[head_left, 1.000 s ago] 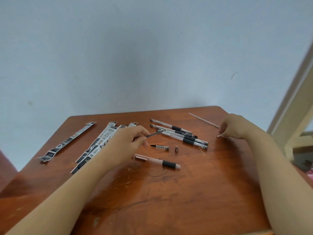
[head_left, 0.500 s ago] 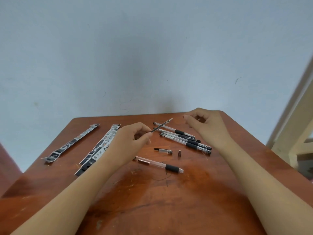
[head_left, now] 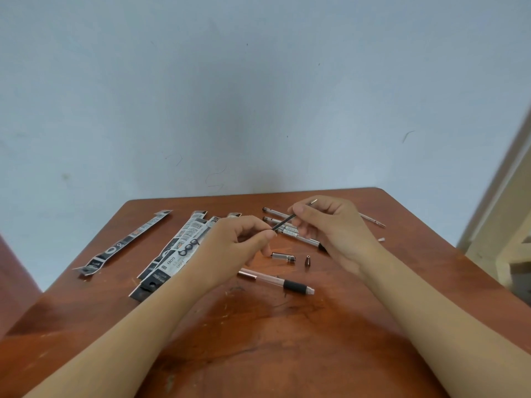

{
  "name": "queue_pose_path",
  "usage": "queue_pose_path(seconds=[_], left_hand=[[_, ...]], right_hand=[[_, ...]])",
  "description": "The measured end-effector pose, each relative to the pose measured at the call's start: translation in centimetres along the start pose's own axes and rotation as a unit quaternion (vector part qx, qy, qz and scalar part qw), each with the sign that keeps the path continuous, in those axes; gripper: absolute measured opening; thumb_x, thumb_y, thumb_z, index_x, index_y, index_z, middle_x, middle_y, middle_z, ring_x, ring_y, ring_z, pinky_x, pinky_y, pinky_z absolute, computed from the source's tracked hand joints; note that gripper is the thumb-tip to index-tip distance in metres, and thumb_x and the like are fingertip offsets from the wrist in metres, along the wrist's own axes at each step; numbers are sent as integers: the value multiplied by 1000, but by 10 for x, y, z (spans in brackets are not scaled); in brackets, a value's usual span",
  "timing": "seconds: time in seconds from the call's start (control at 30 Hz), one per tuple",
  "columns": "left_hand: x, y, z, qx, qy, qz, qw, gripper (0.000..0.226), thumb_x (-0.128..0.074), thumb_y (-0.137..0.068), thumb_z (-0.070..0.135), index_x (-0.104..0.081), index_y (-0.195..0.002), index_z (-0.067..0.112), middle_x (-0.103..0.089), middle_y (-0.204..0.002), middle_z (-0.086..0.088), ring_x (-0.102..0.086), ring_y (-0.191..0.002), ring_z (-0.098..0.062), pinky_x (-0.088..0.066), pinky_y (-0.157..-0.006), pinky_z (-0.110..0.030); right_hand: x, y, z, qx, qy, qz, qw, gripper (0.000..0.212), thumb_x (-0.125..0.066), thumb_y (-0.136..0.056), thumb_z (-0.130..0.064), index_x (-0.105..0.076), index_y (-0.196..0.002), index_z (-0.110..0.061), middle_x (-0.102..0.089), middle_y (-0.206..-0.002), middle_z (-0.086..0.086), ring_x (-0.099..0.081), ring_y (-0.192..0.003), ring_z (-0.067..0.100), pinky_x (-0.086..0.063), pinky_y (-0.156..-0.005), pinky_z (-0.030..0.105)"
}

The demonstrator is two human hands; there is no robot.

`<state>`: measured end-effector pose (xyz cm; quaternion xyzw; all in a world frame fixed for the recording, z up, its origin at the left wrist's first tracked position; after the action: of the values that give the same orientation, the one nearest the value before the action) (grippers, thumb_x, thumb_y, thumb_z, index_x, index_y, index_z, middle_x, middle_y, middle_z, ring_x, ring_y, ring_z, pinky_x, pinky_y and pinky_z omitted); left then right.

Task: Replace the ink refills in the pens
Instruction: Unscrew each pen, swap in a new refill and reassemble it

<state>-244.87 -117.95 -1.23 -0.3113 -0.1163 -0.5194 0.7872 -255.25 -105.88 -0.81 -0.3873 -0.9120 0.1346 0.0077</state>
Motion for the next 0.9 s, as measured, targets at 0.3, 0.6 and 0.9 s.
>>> queue_pose_path(seconds=[0.3, 0.6, 0.9], left_hand=[[-4, 1, -2, 7, -41, -23, 999, 22, -55, -86, 21, -62, -67, 28, -63, -56, 10, -46, -48, -12, -43, -51, -25], [-13, 5, -4, -90, -293, -96, 947, 21, -48, -90, 33, -65, -99, 25, -60, -93, 14, -47, -91, -5, -44, -81, -27], [-17, 4, -10, -66, -349, -182, 917, 27, -49, -88, 40, -58, -112, 31, -56, -106, 12, -42, -95, -1, -39, -80, -20]], right_hand=[[29, -11, -3, -37, -158, 109, 981, 32, -53, -89, -13, -66, -59, -13, -61, -52, -5, -49, -38, 2, -42, -41, 12], [53, -18, 2, -72, -200, 175, 961, 25, -49, -93, -18, -59, -72, -9, -60, -45, -3, -44, -32, 3, -40, -37, 11], [53, -21, 9, -89, -181, 175, 964, 26, -50, -93, -19, -60, -71, -8, -60, -47, -1, -42, -30, 4, -38, -35, 12]])
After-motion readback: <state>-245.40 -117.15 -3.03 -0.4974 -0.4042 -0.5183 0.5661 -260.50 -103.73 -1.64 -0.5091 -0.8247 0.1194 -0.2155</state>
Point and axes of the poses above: each hand's wrist, its own y-axis away from the middle knuckle, its own x-axis out of the back of the hand, z = x × y, the point moved 3 cm from there along -y, towards the middle knuckle
